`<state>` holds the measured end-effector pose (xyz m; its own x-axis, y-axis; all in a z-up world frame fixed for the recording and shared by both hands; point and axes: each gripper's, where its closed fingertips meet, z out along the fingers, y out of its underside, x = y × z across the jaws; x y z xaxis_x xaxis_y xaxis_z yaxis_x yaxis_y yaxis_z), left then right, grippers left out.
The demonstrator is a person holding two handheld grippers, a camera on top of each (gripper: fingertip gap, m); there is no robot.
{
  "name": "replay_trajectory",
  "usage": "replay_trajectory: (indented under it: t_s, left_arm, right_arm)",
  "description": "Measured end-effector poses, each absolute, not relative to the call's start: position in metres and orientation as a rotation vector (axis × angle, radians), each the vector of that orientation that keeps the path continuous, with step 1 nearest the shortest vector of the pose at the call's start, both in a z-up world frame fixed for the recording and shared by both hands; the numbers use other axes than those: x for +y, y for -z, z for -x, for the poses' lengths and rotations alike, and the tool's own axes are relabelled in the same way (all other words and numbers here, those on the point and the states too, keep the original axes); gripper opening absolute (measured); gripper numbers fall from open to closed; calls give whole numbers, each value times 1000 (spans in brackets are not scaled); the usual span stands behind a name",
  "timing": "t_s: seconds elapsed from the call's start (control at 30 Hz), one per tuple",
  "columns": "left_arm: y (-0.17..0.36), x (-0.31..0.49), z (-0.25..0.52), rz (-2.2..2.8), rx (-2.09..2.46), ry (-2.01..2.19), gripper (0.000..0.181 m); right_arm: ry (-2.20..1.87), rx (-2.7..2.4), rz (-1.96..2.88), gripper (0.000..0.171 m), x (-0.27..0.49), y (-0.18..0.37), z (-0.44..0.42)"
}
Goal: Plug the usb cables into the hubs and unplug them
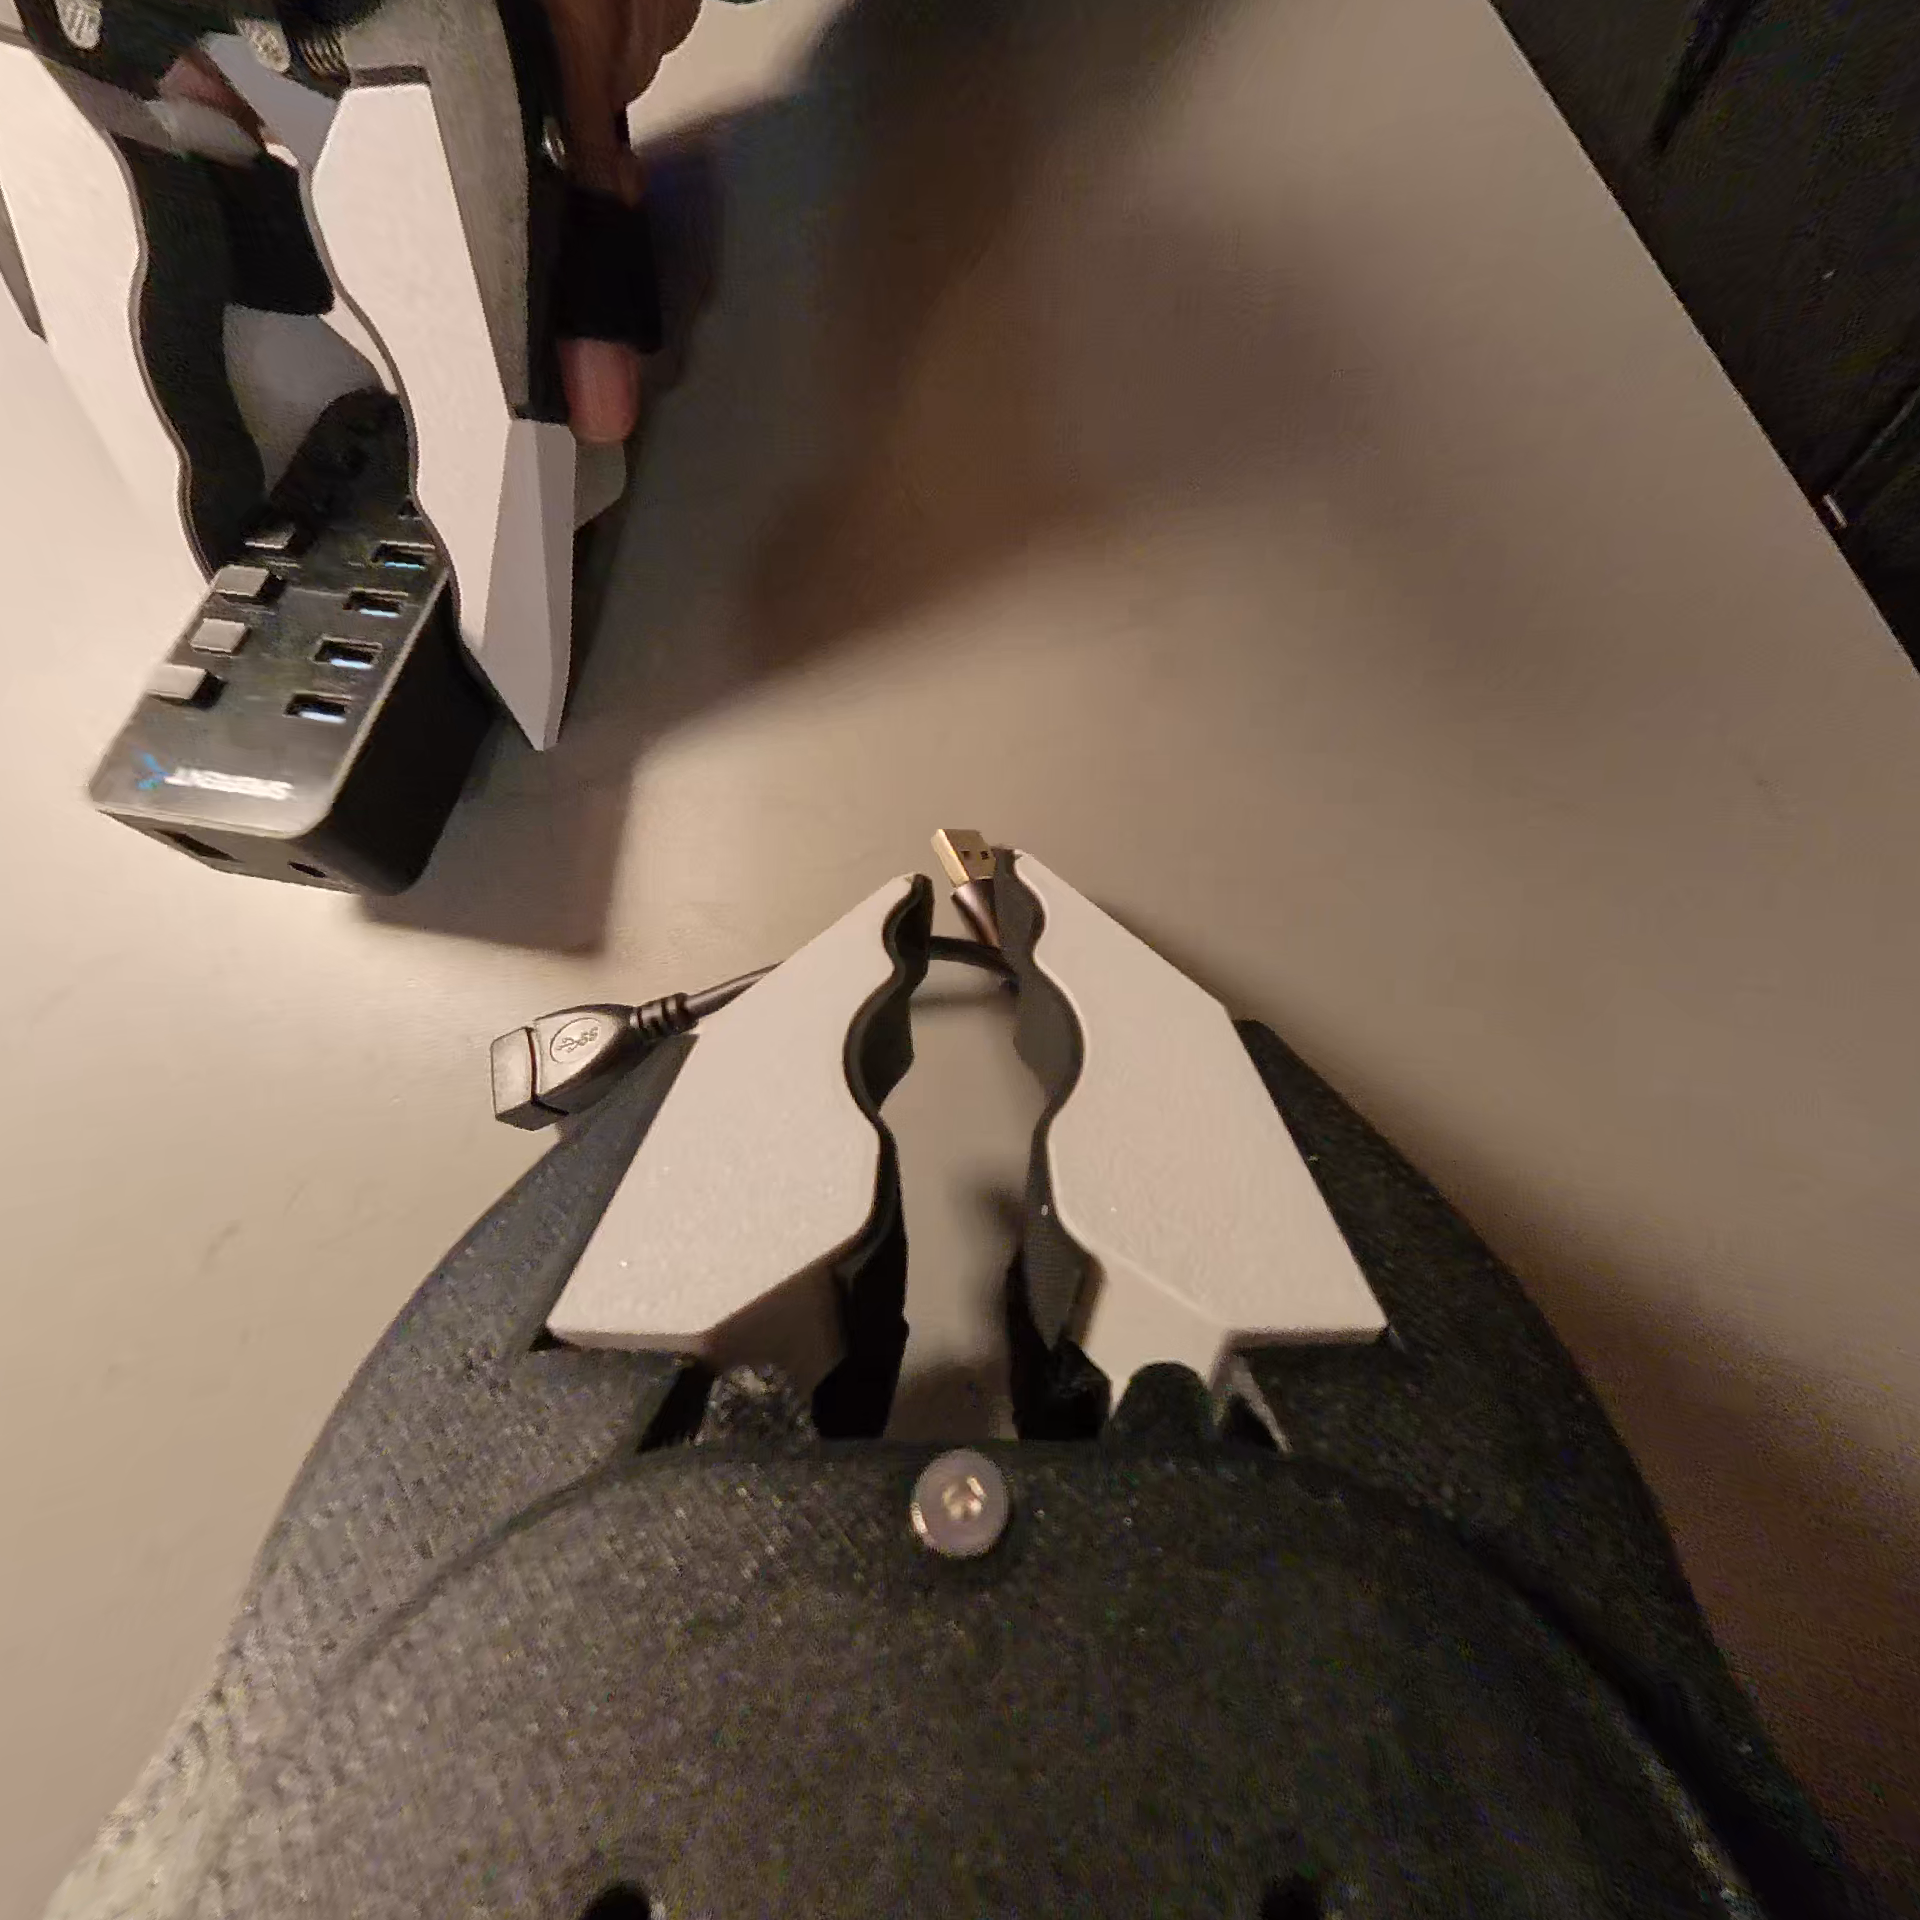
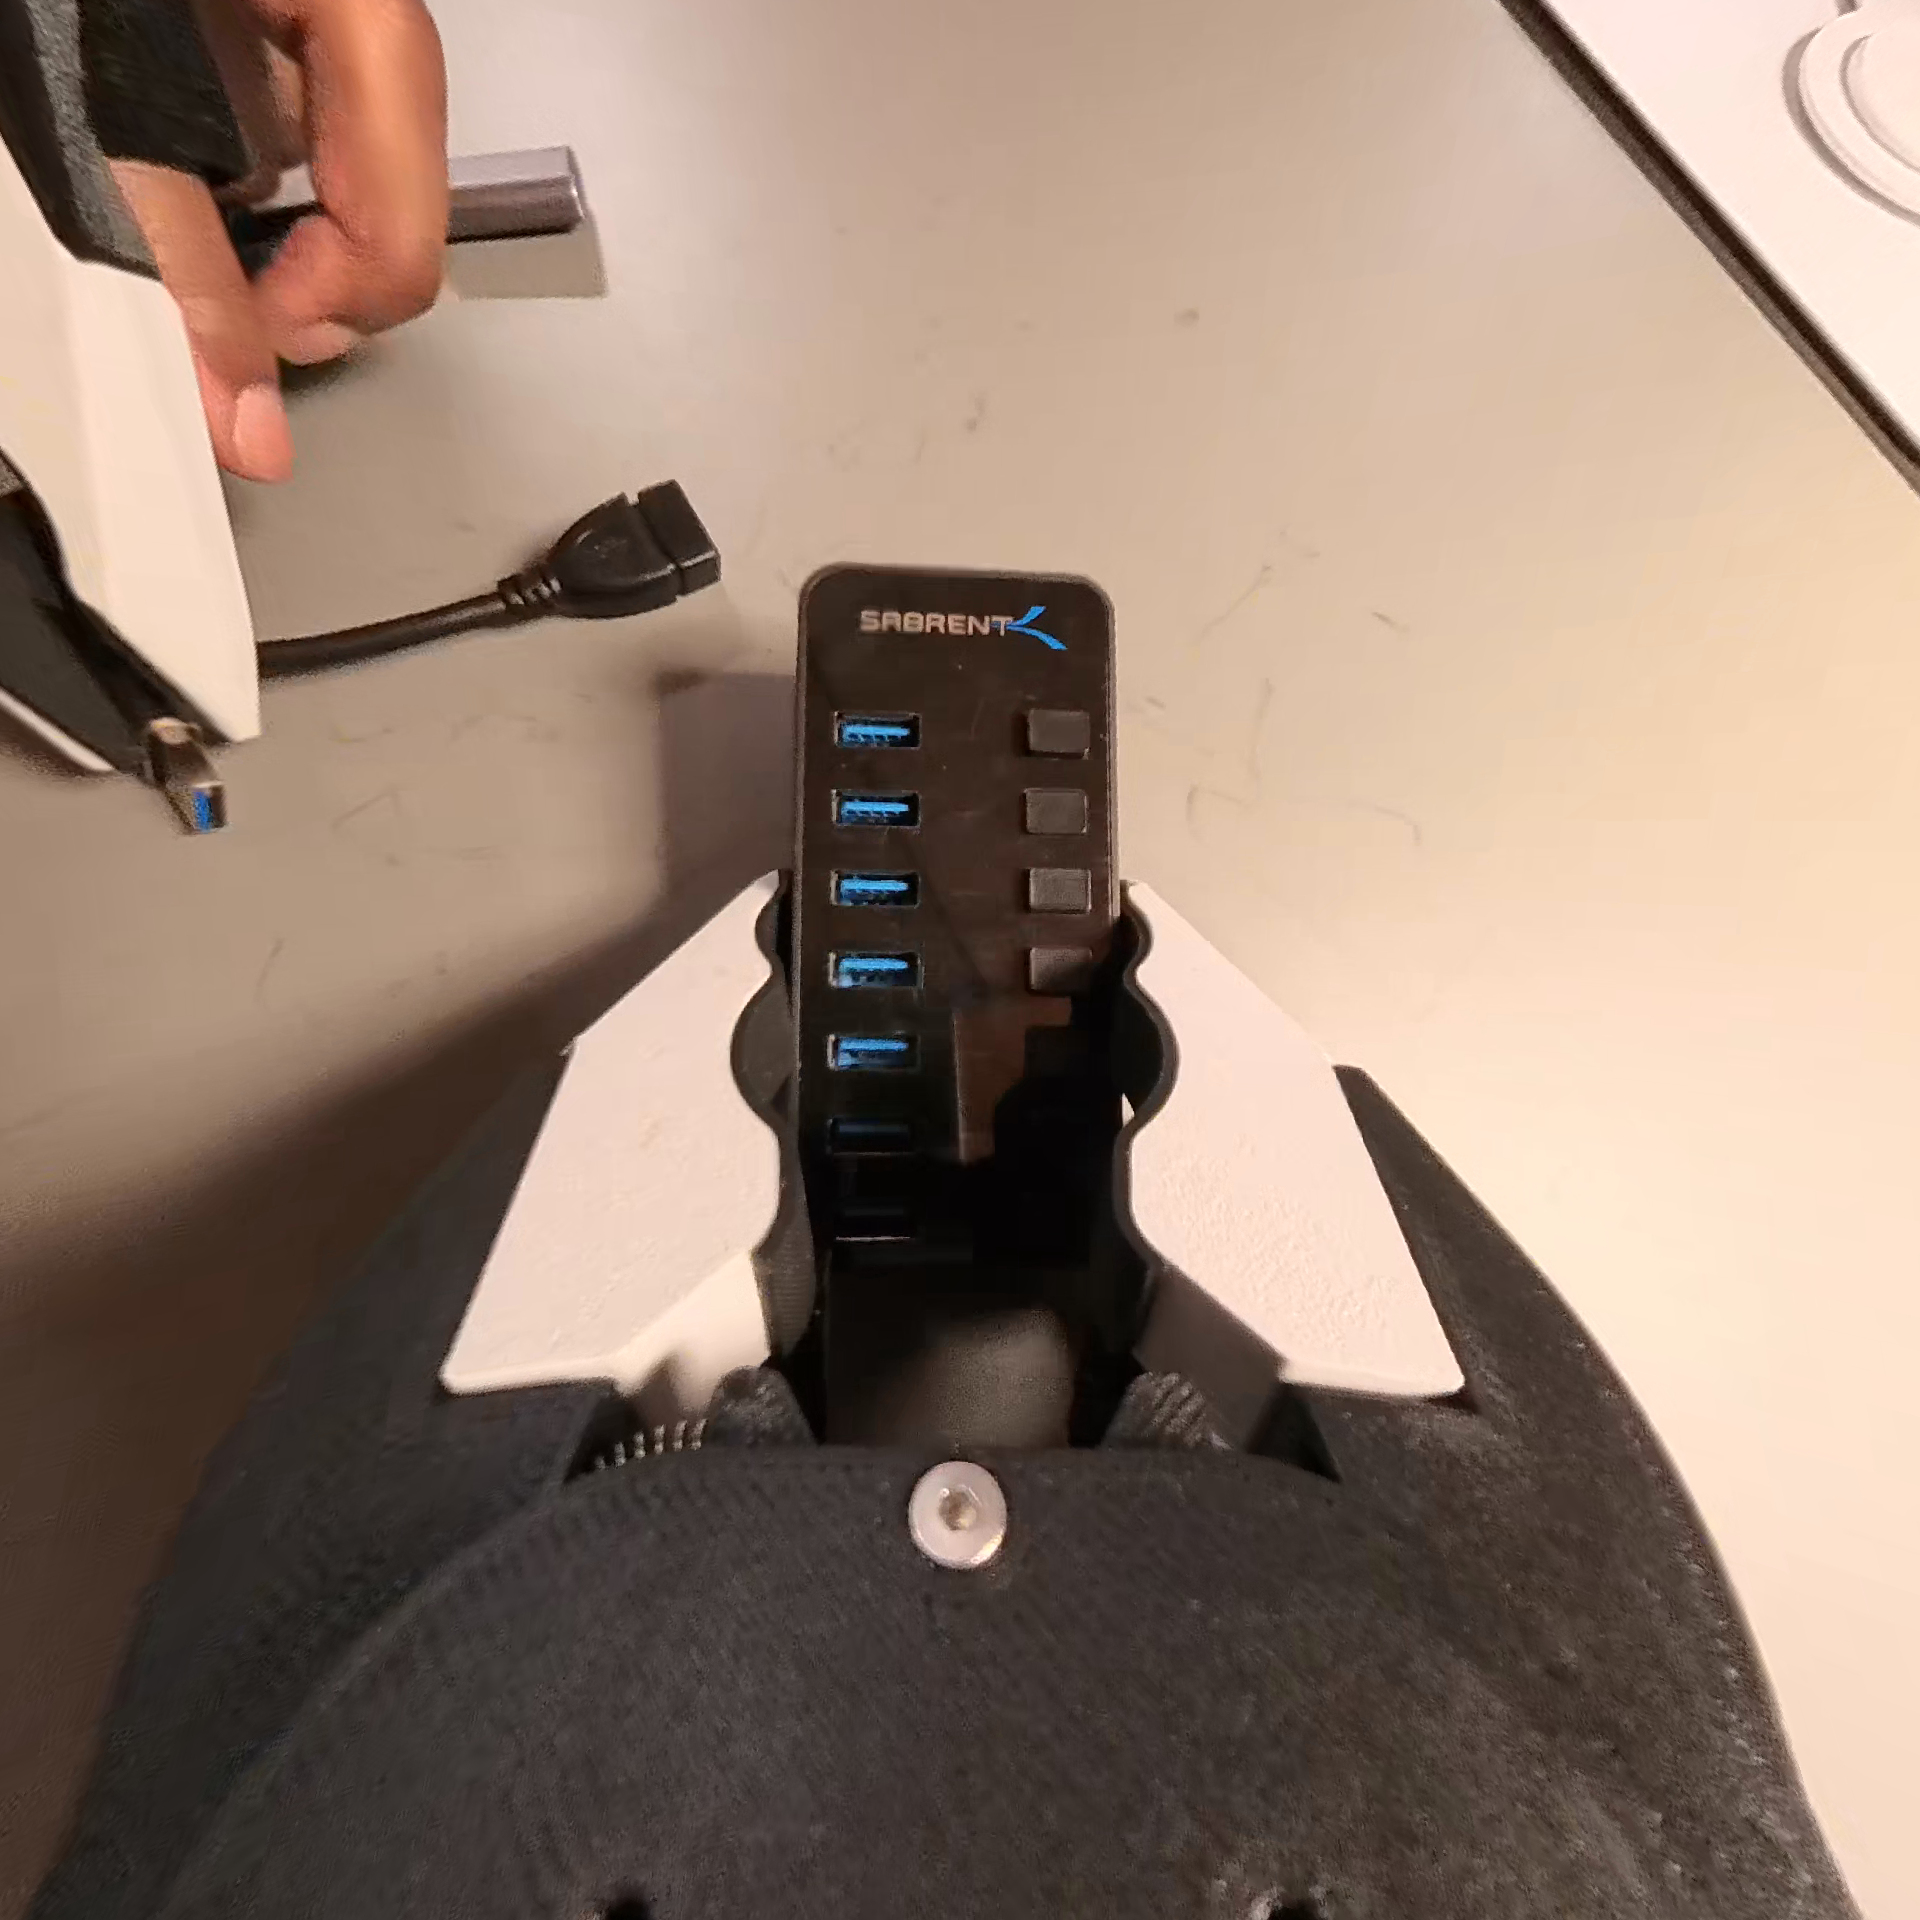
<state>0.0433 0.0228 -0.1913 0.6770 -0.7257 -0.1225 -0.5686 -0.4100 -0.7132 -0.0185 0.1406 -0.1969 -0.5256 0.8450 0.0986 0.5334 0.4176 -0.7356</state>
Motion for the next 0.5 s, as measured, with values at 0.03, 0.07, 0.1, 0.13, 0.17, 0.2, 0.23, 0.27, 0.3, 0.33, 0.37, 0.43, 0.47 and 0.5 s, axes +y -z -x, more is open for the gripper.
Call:
replay_trajectory:
  t_s: [0.03, 0.07, 0.1, 0.13, 0.17, 0.2, 0.23, 0.27, 0.3, 0.33, 0.37, 0.43, 0.47, 0.5]
  left_arm:
    - [191, 23, -43, 2126, 989, 265, 15]
    - [191, 23, -43, 2125, 983, 278, 14]
    - [190, 23, -43, 2124, 970, 296, 12]
    - [190, 24, -41, 2128, 951, 308, 12]
    - [189, 25, -39, 2132, 930, 312, 12]
    - [187, 26, -37, 2132, 909, 313, 12]
    - [185, 26, -35, 2128, 894, 320, 10]
    - [181, 26, -33, 2118, 876, 329, 9]
    - [177, 26, -31, 2109, 853, 337, 9]
    - [172, 27, -29, 2099, 827, 344, 8]
    - [167, 28, -27, 2088, 800, 352, 8]
    - [160, 27, -23, 2080, 768, 368, 7]
    - [159, 25, -22, 2082, 766, 375, 7]
    - [160, 21, -22, 2099, 769, 388, 9]
  right_arm:
    - [-899, -2211, 1156, 59, 141, 196, 19]
    - [-888, -2204, 1136, 59, 141, 196, 18]
    - [-877, -2199, 1108, 59, 141, 195, 18]
    - [-865, -2197, 1075, 59, 140, 194, 17]
    - [-850, -2196, 1043, 58, 140, 192, 16]
    - [-839, -2194, 1011, 57, 140, 190, 14]
    - [-838, -2188, 982, 56, 139, 186, 13]
    - [-850, -2176, 955, 56, 138, 180, 13]
    - [-877, -2164, 929, 56, 134, 173, 11]
    - [-913, -2156, 904, 56, 130, 167, 10]
    - [-952, -2155, 880, 56, 123, 163, 8]
    - [-1019, -2186, 817, 56, 107, 159, 1]
    - [-1046, -2219, 778, 56, 97, 160, -4]
    - [-1070, -2254, 738, 56, 86, 162, -9]
